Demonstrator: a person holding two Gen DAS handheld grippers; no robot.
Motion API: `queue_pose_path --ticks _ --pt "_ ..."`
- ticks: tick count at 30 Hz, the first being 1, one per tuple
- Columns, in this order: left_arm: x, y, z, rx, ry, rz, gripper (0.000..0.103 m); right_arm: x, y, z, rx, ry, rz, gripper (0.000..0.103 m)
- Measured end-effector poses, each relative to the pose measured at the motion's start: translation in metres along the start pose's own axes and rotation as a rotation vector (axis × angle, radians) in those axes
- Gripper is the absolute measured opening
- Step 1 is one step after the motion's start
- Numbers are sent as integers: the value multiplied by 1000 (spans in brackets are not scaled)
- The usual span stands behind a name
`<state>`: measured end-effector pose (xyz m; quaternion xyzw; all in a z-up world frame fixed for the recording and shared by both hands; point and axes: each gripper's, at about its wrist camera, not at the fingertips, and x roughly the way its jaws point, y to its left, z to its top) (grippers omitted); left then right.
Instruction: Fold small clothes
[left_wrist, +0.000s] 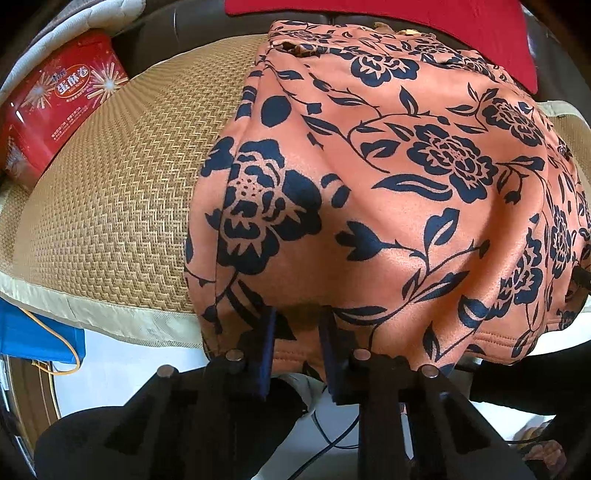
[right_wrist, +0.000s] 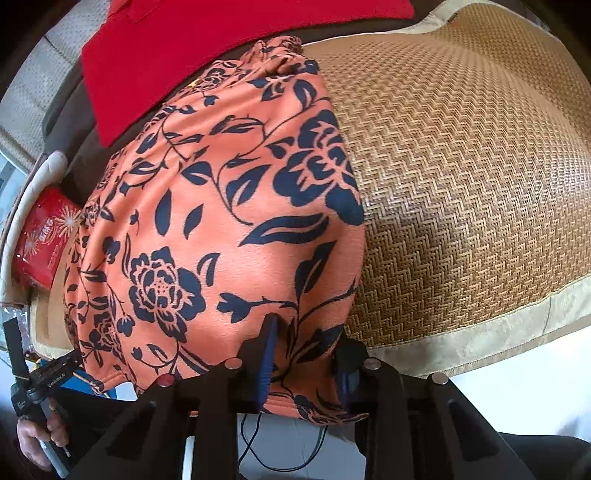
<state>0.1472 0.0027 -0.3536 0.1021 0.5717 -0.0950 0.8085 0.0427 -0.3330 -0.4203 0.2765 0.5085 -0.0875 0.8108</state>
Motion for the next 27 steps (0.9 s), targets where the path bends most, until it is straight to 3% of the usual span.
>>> queue_pose_path --ticks 3,4,6,11,12,14,15,23,27 --pt "4 10 -6 -15 0 9 29 -3 6 -2 4 -2 16 28" --pt "6 12 -7 -22 10 11 40 -4 7 -2 6 -2 19 28" --pt "7 15 -10 -42 20 3 53 -4 6 1 9 12 17 30" --pt "9 25 -12 -46 17 -16 54 0 14 2 -19 36 -5 31" --pt "8 27 -11 -40 15 -23 52 2 18 0 -31 30 -10 31" --pt "10 20 -8 -26 19 -34 20 2 24 -3 -46 19 -11 25" --pt "12 16 -9 -12 33 -39 1 2 26 -6 -52 12 2 12" --pt "-16 13 -11 32 -66 -72 1 -22 55 -15 -112 -73 143 10" --pt "-13 26 -7 36 -72 -75 1 -19 59 -17 -89 -69 158 10"
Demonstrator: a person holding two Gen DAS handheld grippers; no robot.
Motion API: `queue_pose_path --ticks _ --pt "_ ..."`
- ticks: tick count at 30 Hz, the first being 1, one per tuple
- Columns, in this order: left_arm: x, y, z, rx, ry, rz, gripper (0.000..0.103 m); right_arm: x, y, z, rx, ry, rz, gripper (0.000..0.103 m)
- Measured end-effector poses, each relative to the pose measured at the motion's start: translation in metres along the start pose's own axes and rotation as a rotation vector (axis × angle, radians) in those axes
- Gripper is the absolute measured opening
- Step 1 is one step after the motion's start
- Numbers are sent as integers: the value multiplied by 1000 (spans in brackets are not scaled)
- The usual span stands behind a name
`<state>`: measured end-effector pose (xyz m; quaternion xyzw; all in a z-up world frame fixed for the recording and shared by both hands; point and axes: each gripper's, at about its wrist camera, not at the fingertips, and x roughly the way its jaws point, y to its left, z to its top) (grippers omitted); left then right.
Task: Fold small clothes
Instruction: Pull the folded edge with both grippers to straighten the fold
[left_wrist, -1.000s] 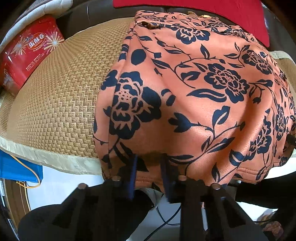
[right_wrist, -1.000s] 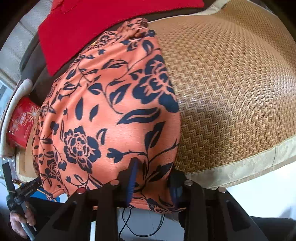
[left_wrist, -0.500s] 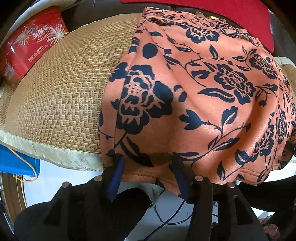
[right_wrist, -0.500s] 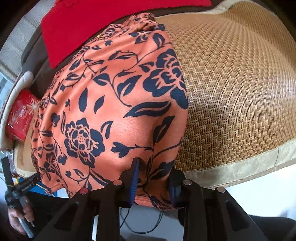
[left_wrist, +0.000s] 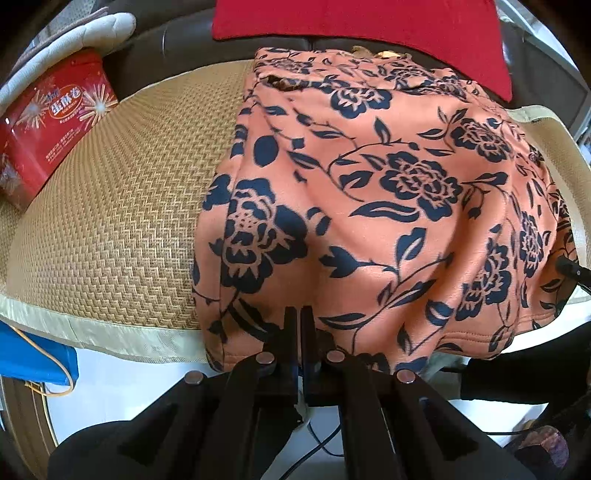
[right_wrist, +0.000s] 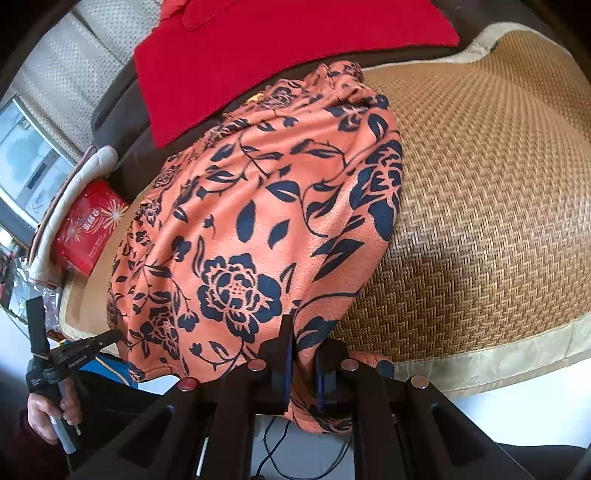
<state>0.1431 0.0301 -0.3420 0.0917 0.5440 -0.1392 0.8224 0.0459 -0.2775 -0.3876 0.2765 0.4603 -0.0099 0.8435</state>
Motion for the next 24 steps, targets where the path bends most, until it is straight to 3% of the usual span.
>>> queue_pose_path --ticks 11,21,23,24 --pt "27 20 -14 -71 79 -91 9 4 -22 3 64 42 31 12" --pt "13 60 -34 -176 2 -146 7 3 -36 3 121 55 67 14" --pt "15 73 -38 -221 24 -175 25 3 -38 3 143 60 66 14" --pt "16 78 -40 -242 28 -180 47 3 -39 3 152 65 71 14"
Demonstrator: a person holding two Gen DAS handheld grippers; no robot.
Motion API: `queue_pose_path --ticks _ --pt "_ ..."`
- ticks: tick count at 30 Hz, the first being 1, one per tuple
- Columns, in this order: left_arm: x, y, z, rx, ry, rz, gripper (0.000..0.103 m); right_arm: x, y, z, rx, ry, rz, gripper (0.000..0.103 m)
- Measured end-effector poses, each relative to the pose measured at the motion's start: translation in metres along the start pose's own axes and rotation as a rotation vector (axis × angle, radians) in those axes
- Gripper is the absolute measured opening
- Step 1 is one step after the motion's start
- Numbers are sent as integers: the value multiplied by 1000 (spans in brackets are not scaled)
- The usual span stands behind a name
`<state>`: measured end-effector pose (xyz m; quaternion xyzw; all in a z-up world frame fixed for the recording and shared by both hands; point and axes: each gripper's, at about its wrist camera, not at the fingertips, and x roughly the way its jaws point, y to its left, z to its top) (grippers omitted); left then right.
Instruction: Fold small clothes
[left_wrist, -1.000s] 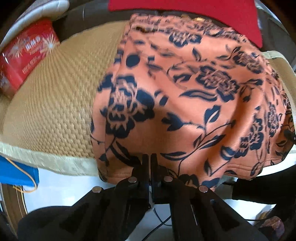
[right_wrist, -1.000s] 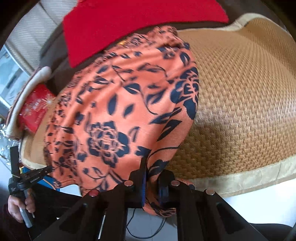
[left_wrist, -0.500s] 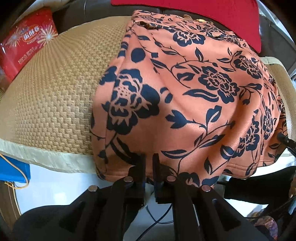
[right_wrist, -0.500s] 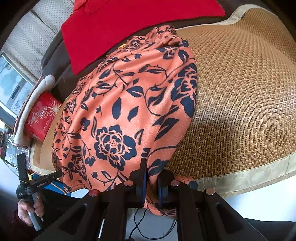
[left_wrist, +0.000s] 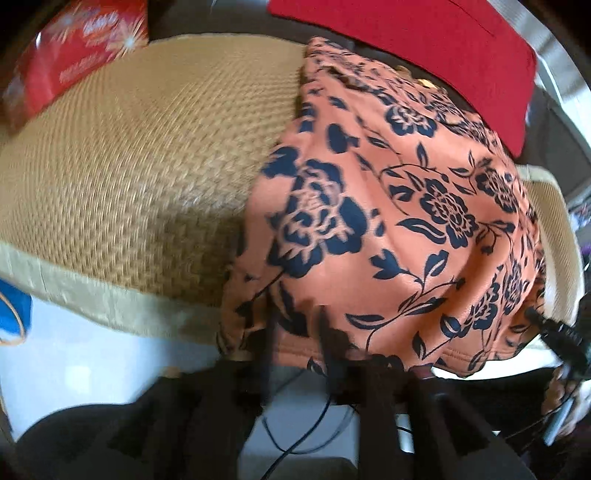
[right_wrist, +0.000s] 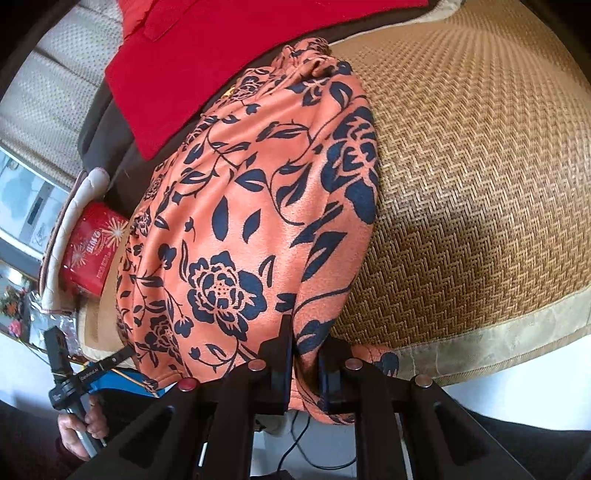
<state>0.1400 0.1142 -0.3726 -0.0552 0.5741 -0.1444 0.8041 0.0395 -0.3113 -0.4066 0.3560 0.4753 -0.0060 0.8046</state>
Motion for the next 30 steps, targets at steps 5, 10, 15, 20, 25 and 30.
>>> queue_pose_path --ticks 5,10,15,20,25,30 --pt "-5 23 -8 -57 1 -20 69 2 -13 2 67 30 9 17" --pt "6 32 -15 -79 53 -58 64 2 -19 3 85 41 16 21" --pt "24 31 -14 -71 79 -91 9 4 -29 1 113 51 15 22" --pt "25 29 -12 -52 73 -101 10 0 -42 1 151 57 36 46" --pt "42 18 -3 -45 86 -107 31 -9 -43 1 117 12 63 78" --pt "51 1 -3 -17 76 -105 8 6 -54 -4 137 82 -48 37"
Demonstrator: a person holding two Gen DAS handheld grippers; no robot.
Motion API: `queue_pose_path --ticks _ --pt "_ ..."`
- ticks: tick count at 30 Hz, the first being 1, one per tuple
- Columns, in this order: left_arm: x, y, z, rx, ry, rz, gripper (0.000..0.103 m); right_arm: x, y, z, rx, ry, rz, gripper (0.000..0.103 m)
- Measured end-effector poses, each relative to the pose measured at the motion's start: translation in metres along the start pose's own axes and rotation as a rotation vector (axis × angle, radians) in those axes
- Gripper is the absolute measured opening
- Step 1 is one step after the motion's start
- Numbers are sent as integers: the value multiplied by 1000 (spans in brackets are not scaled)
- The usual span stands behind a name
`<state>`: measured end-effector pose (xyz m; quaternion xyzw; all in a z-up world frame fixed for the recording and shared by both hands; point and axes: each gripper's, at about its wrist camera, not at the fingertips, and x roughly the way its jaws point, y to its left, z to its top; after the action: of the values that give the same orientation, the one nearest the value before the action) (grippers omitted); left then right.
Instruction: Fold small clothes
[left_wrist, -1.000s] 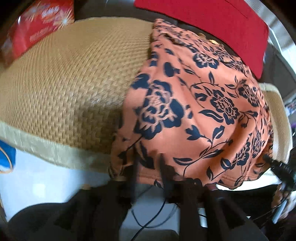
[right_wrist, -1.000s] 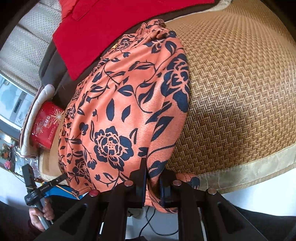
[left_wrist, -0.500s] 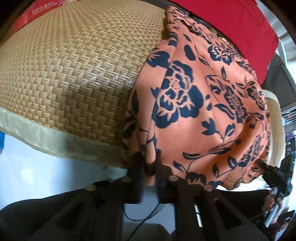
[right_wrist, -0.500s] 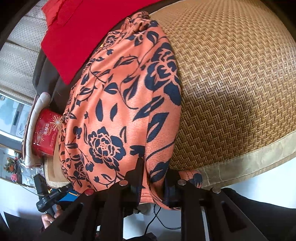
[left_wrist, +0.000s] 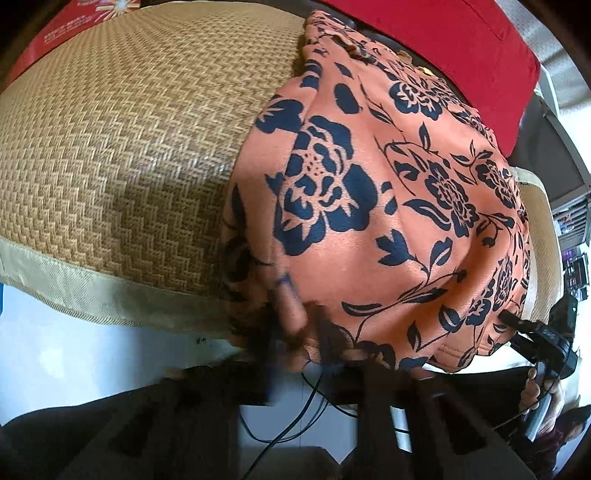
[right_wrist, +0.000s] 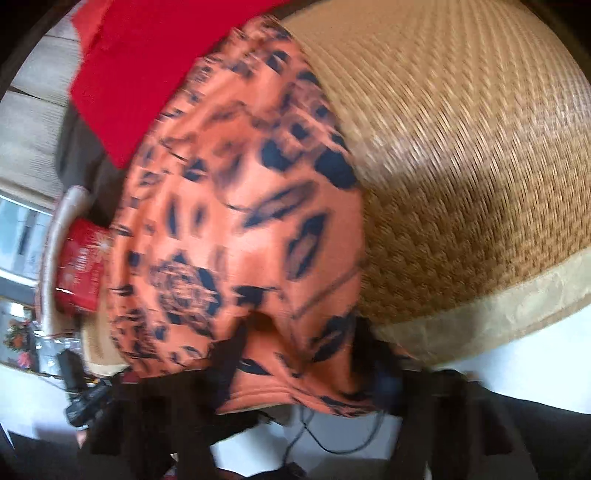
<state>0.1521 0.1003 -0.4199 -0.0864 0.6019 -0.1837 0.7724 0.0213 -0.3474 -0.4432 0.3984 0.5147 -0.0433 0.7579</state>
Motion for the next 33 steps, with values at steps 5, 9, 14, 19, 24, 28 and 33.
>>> queue_pose_path --ticks 5,9,14,19,24,28,33 --pt "3 -22 7 28 -31 -23 6 -9 5 -5 -74 -17 30 10" --pt "-13 -39 18 56 -74 -88 6 -34 19 -7 -126 -73 149 10" --pt "-44 -47 38 44 -148 -168 6 -62 32 1 -146 -134 270 10" --pt "-56 -43 38 61 -165 -147 6 -46 36 1 -142 -107 241 10" --pt "-25 -29 31 42 -56 -92 7 -20 20 -5 -79 -8 170 14" --pt "-13 -24 29 17 -11 -94 27 -19 7 -4 -23 10 162 21" --pt "-6 -35 27 82 -11 -88 31 -13 2 -9 -11 6 122 65"
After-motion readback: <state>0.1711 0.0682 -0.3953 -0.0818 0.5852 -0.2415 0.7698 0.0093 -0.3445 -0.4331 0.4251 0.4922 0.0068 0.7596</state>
